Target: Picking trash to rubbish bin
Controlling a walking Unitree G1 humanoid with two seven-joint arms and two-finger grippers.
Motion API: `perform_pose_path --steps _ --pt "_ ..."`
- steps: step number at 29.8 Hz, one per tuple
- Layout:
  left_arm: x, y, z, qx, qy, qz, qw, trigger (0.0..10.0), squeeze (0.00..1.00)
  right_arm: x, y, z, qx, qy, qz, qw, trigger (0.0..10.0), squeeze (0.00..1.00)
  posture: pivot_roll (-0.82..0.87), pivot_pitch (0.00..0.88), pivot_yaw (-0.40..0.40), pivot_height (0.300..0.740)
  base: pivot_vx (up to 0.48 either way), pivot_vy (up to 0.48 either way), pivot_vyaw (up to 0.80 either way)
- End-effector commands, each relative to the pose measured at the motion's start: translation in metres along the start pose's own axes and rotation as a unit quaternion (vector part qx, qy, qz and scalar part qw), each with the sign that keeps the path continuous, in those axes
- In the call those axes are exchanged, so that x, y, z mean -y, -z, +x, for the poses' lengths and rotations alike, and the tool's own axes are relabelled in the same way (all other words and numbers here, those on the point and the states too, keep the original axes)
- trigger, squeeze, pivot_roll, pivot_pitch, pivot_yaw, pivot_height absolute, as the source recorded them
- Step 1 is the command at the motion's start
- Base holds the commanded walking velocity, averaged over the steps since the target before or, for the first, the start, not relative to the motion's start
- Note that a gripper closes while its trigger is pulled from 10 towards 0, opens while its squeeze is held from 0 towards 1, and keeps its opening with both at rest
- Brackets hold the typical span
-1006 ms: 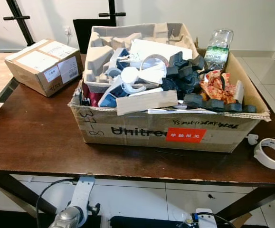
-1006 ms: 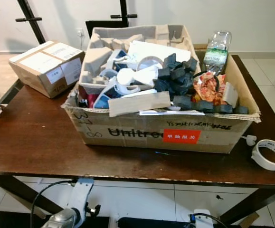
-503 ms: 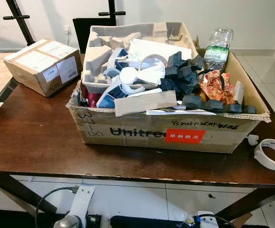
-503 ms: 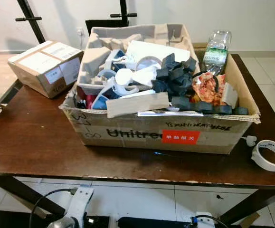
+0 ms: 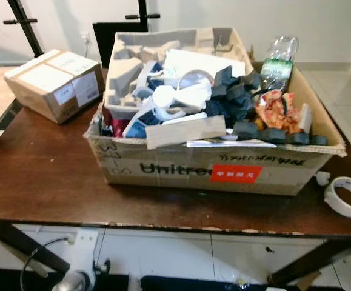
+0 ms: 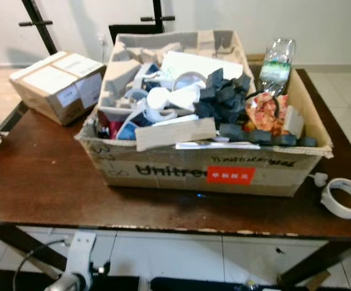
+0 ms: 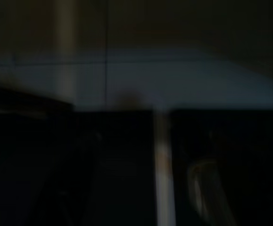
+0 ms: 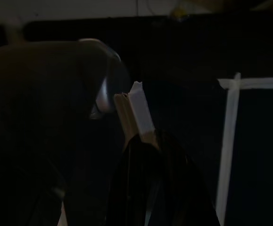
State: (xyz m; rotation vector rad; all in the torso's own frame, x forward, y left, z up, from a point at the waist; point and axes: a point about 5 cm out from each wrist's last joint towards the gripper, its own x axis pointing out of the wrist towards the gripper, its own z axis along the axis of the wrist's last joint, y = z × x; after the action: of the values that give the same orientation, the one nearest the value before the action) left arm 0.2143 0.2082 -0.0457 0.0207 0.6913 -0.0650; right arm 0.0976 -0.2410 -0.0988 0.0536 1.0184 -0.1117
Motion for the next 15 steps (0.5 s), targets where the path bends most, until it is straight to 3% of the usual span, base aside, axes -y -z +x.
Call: perform_pose_path --steps 1,6,8,11,14,15 --pt "-0.01 -0.015 -0.01 0.059 0.0 0.011 0.998 10.0 0.0 0.009 -0.01 -0.003 0.041 -0.002 0.019 0.999 10.0 0.0 0.02 0.135 0.054 0.74 0.0 0.0 0.0" --pt "-0.021 -0.037 -0.025 0.12 -0.006 0.019 0.993 10.0 0.0 0.018 -0.024 -0.007 0.084 -0.009 0.027 0.996 10.0 0.0 0.02 0.137 0.054 0.74 0.0 0.0 0.0" --pt "-0.023 -0.038 -0.028 0.122 -0.004 0.025 0.992 10.0 0.0 0.019 -0.026 -0.008 0.09 -0.014 0.022 0.996 10.0 0.0 0.02 0.138 0.053 0.74 0.0 0.0 0.0" --pt "-0.028 -0.037 -0.04 0.103 -0.002 0.078 0.992 10.0 0.0 0.02 -0.029 -0.017 0.108 -0.029 0.001 0.994 10.0 0.0 0.03 0.14 0.053 0.74 0.0 0.0 0.0" --pt "-0.029 -0.038 -0.044 0.101 -0.003 0.085 0.991 10.0 0.0 0.021 -0.03 -0.019 0.111 -0.032 -0.002 0.993 10.0 0.0 0.03 0.14 0.053 0.74 0.0 0.0 0.0" --pt "-0.031 -0.038 -0.053 0.095 -0.008 0.083 0.992 10.0 0.0 0.022 -0.028 -0.022 0.113 -0.035 -0.003 0.993 10.0 0.0 0.03 0.145 0.05 0.74 0.0 0.0 0.0"
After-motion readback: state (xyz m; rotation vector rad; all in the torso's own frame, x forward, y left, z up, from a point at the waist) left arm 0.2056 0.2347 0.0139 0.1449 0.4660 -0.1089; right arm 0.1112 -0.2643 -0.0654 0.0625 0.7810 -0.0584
